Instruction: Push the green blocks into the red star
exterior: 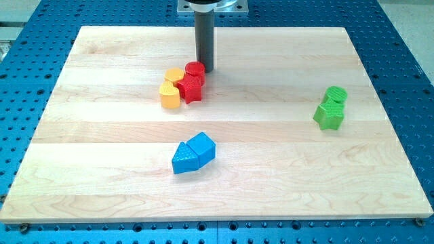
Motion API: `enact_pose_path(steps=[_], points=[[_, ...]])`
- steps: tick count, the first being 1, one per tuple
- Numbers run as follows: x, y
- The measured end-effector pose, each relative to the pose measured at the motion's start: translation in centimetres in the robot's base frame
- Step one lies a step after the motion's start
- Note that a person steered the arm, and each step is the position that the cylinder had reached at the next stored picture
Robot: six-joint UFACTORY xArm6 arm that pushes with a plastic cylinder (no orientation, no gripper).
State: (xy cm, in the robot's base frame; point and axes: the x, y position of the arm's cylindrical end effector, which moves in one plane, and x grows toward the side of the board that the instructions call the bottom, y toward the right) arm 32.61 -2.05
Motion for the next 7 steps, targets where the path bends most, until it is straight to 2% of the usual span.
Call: enact_pose_path(steps=[1,2,3,4,5,6,7], points=[[0.8,0.1],[2.9,10.1],[3.9,23.5],[4.1,33.7],[8.1,30.5],[8.2,21.4],[8.5,17.3]])
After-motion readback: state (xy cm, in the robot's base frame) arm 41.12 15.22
